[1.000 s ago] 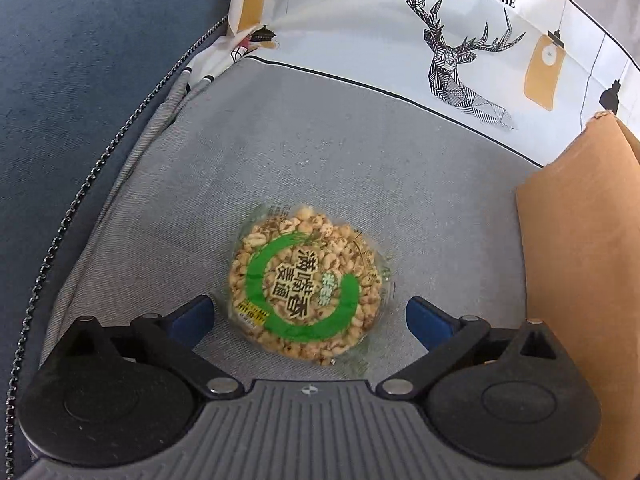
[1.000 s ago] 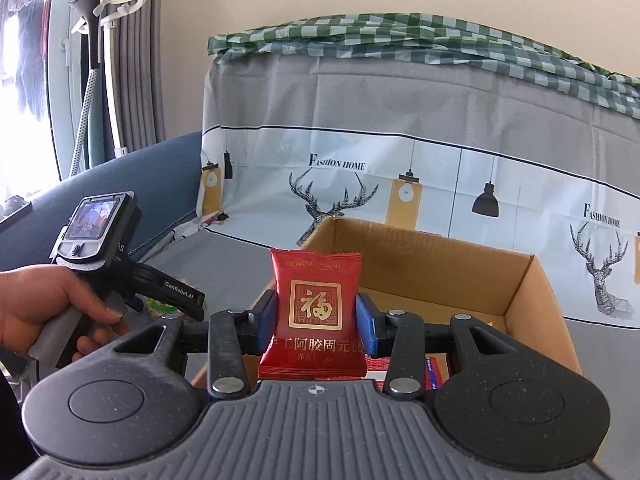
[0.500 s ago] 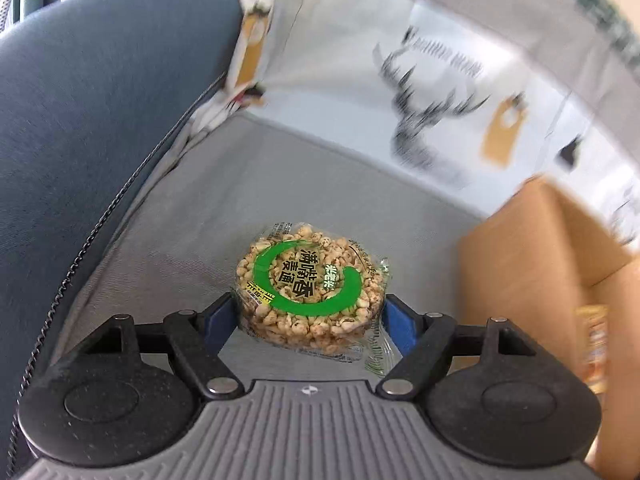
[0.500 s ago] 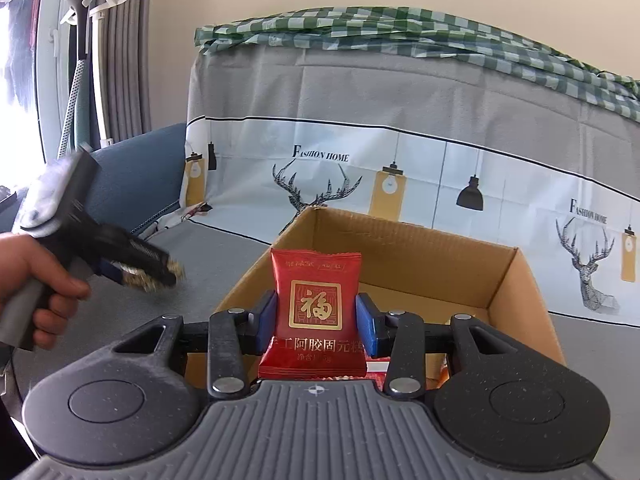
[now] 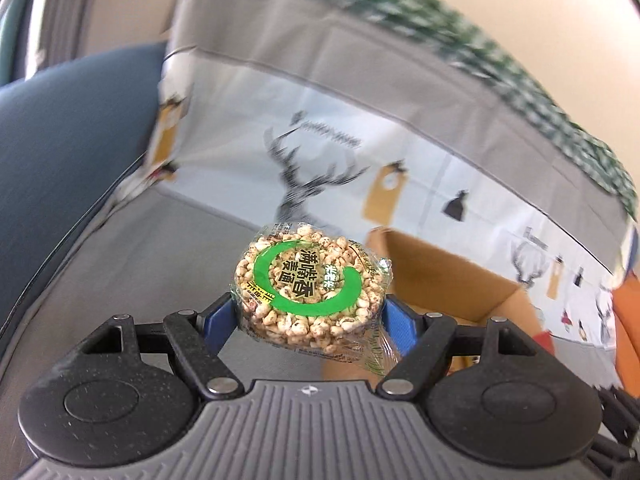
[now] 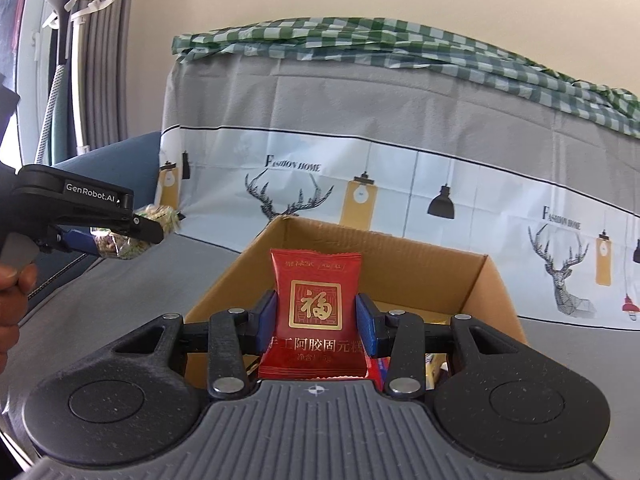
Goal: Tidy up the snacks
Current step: 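Carry the nut cake and red candy packet over the box with both tools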
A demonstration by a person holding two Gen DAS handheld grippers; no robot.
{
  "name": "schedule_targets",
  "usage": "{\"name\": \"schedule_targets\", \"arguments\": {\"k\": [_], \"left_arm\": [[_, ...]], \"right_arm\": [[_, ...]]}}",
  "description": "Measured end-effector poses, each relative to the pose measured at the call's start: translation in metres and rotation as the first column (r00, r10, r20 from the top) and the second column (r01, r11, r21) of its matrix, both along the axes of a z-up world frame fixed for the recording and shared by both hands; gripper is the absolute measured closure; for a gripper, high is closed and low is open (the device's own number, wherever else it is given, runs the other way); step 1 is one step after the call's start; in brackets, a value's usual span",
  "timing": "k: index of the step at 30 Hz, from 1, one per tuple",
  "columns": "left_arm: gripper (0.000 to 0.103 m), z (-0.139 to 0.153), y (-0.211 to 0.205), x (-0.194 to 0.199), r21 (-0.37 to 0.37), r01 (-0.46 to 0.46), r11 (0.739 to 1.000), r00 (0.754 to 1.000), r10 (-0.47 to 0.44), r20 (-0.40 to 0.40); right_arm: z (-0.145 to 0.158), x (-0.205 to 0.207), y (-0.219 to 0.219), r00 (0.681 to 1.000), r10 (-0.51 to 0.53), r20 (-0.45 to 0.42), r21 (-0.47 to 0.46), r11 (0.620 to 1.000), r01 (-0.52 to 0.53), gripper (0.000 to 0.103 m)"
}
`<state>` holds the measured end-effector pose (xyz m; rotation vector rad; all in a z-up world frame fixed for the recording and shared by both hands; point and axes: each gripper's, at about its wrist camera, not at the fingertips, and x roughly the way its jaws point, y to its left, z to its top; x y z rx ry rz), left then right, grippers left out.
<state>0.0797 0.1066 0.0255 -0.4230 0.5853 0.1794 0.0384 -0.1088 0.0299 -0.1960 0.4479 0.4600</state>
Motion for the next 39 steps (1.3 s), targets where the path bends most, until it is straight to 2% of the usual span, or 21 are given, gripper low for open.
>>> {"name": "schedule_targets", "arguments": {"k": [4, 10, 23, 31, 39], "left_arm": [[0.022, 0.007, -0.019, 0.002, 0.037, 0.048, 0.998, 0.996, -0.05, 0.074], [0.022, 0.009, -0.034, 0.013, 0.002, 0.105, 0.995, 0.986, -0.104, 0.131], [0.022, 0.005, -0.069, 0.031, -0.009, 0.237, 0.971, 0.959, -0.232, 0.164], [0.022, 0.003, -0.086, 0.034, 0.001, 0.272, 0.962, 0.947, -0.268, 0.177], [0.022, 0.0, -0.095, 0.038, 0.006, 0.297, 0.955, 0.941, -0.294, 0.167]], "right_arm": [[0.002, 0.002, -0.003, 0.999, -0.032, 0.027, -0.009, 0.999, 0.032, 0.059], [0.0, 0.009, -0.008, 0.997, -0.073, 0.035, -0.012, 0.997, 0.074, 0.06], [0.002, 0.026, -0.03, 0.978, -0.205, 0.042, 0.027, 0.979, 0.204, 0.059], [0.004, 0.036, -0.053, 0.944, -0.328, 0.028, 0.081, 0.942, 0.325, 0.059], [0.002, 0.037, -0.054, 0.939, -0.344, 0.026, 0.076, 0.937, 0.341, 0.059]]}}
